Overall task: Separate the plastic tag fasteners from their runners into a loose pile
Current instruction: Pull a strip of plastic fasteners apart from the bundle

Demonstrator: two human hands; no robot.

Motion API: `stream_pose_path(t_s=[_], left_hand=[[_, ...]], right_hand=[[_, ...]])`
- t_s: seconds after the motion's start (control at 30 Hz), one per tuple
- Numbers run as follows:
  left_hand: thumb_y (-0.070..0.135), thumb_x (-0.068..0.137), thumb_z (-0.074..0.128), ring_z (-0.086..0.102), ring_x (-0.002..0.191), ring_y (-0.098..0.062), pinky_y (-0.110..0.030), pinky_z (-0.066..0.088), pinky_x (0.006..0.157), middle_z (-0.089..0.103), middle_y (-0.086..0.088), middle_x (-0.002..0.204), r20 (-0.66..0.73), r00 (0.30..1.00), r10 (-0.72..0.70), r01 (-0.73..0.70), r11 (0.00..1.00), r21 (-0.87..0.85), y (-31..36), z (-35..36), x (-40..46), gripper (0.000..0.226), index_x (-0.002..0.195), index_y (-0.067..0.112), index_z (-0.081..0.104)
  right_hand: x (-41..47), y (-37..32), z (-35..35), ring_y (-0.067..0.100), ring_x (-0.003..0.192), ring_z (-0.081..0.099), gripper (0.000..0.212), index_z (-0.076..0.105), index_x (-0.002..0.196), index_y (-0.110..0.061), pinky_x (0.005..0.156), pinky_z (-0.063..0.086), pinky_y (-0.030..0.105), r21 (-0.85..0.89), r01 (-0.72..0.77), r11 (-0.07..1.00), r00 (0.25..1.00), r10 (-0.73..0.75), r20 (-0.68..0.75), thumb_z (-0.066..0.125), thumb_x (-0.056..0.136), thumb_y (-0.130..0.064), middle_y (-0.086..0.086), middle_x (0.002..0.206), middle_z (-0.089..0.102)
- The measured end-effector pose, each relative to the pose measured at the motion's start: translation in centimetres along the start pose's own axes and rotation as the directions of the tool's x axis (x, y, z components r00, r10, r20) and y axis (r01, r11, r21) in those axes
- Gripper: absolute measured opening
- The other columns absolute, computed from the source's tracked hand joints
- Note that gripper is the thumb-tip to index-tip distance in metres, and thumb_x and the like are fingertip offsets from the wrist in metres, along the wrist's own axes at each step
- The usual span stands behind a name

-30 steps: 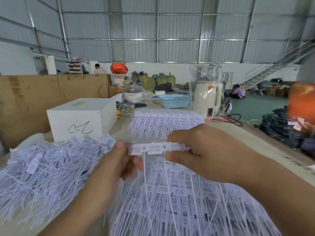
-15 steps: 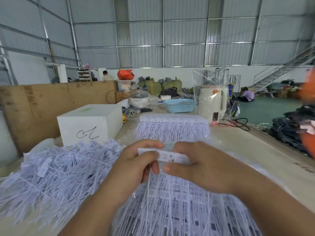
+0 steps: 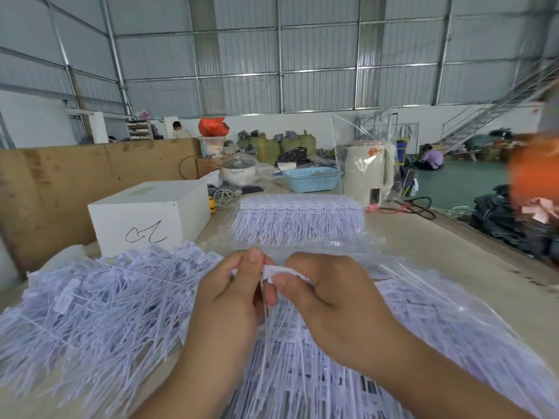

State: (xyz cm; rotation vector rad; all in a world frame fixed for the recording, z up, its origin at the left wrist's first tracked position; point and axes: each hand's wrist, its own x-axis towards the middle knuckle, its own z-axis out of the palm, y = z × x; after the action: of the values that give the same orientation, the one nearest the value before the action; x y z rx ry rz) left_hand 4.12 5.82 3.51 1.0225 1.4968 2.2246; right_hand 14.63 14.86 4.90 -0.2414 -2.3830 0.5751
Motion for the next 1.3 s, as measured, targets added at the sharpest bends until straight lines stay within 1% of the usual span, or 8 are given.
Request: stream_pose_path(t_s=[0.13, 0.23, 0.37, 0.5, 0.7, 0.83, 1.07, 1.3], left_hand=[[0.032, 0.1, 0.045, 0.031, 0.036, -0.009, -0.019, 0.03, 0.035, 0.046, 0.0, 0.05, -0.054, 0.97, -0.236, 0.208, 0.925, -0.317, -0.3, -0.7, 0.4, 0.034, 0.076, 0.015, 0.062], [0.033, 0.099, 0.046, 0.032, 0.035, -0.01, -0.021, 0.03, 0.037, 0.047, -0.001, 0.051, -0.015, 0.97, -0.241, 0.231, 0.945, -0.23, -0.6, -1.2, 0.8, 0.033, 0.077, 0.016, 0.063], [0.06, 0.077, 0.058, 0.039, 0.036, -0.016, -0.024, 0.029, 0.042, 0.048, -0.01, 0.048, 0.115, 0.979, -0.167, 0.166, 0.986, 0.023, -1.0, -0.2, -0.1, 0.038, 0.069, 0.026, 0.071], [0.074, 0.066, 0.056, 0.04, 0.039, -0.018, -0.026, 0.032, 0.047, 0.058, -0.024, 0.069, 0.305, 0.945, -0.113, 0.134, 0.99, -0.047, -1.0, -0.2, -0.7, 0.054, 0.076, 0.022, 0.071], [0.055, 0.057, 0.07, 0.038, 0.039, -0.019, -0.023, 0.028, 0.044, 0.048, -0.01, 0.05, 0.327, 0.93, -0.168, 0.136, 0.983, 0.121, -1.5, -0.5, -0.4, 0.039, 0.065, 0.018, 0.063], [0.023, 0.056, 0.073, 0.033, 0.03, -0.017, -0.016, 0.026, 0.037, 0.046, -0.012, 0.048, 0.236, 0.932, -0.277, 0.288, 0.957, -0.016, -1.6, -0.6, 0.2, 0.013, 0.062, 0.012, 0.069], [0.041, 0.057, 0.078, 0.04, 0.036, -0.016, -0.019, 0.032, 0.038, 0.051, -0.007, 0.052, 0.279, 0.942, -0.185, 0.163, 0.982, 0.099, -1.5, -0.6, -0.3, 0.029, 0.067, 0.015, 0.07], [0.03, 0.069, 0.082, 0.04, 0.032, -0.013, -0.014, 0.03, 0.036, 0.049, -0.002, 0.043, 0.206, 0.971, -0.124, 0.091, 0.982, 0.163, -1.8, -0.3, -0.2, 0.018, 0.065, 0.017, 0.071]], right_hand=[[0.4, 0.8, 0.2, 0.007, 0.048, 0.034, 0.038, 0.043, 0.064, -0.022, 0.051, 0.032, 0.03, 0.3, -0.053, 0.952, 0.981, 0.105, -0.161, 0.051, 0.099, -0.034, -0.01, 0.051, 0.037], [0.0, 1.4, -0.9, 0.009, 0.048, 0.037, 0.032, 0.049, 0.07, -0.02, 0.049, 0.031, 0.024, 0.433, -0.035, 0.901, 0.999, 0.041, -0.005, 0.057, 0.097, -0.036, -0.009, 0.056, 0.042], [-1.0, 1.5, -0.7, 0.042, 0.069, 0.06, 0.022, 0.048, 0.102, -0.031, 0.067, 0.048, 0.06, 0.511, -0.062, 0.858, 0.987, -0.023, 0.159, 0.06, 0.09, -0.044, 0.011, 0.077, 0.069], [-1.5, 1.7, -0.4, 0.044, 0.069, 0.065, 0.027, 0.04, 0.093, -0.024, 0.071, 0.047, 0.063, 0.605, -0.061, 0.794, 0.99, -0.028, 0.135, 0.063, 0.09, -0.038, 0.006, 0.071, 0.072], [-1.6, 2.4, 0.1, 0.036, 0.075, 0.064, 0.028, 0.04, 0.088, -0.026, 0.07, 0.049, 0.058, 0.442, -0.112, 0.89, 0.985, 0.041, 0.166, 0.059, 0.087, -0.046, 0.01, 0.077, 0.069], [-1.6, 2.7, -0.5, 0.035, 0.09, 0.063, 0.031, 0.045, 0.097, -0.025, 0.084, 0.049, 0.058, 0.492, -0.124, 0.862, 0.974, 0.01, 0.228, 0.06, 0.086, -0.05, 0.009, 0.093, 0.07], [-2.1, 3.7, -0.6, 0.022, 0.077, 0.058, 0.006, 0.058, 0.092, -0.028, 0.071, 0.048, 0.041, 0.365, -0.058, 0.929, 0.994, 0.022, 0.103, 0.065, 0.092, -0.028, 0.0, 0.08, 0.063], [-1.8, 4.1, -0.3, 0.009, 0.066, 0.05, 0.029, 0.06, 0.079, -0.014, 0.064, 0.042, 0.032, 0.161, 0.013, 0.987, 0.995, -0.03, 0.1, 0.058, 0.093, -0.039, 0.0, 0.071, 0.053]])
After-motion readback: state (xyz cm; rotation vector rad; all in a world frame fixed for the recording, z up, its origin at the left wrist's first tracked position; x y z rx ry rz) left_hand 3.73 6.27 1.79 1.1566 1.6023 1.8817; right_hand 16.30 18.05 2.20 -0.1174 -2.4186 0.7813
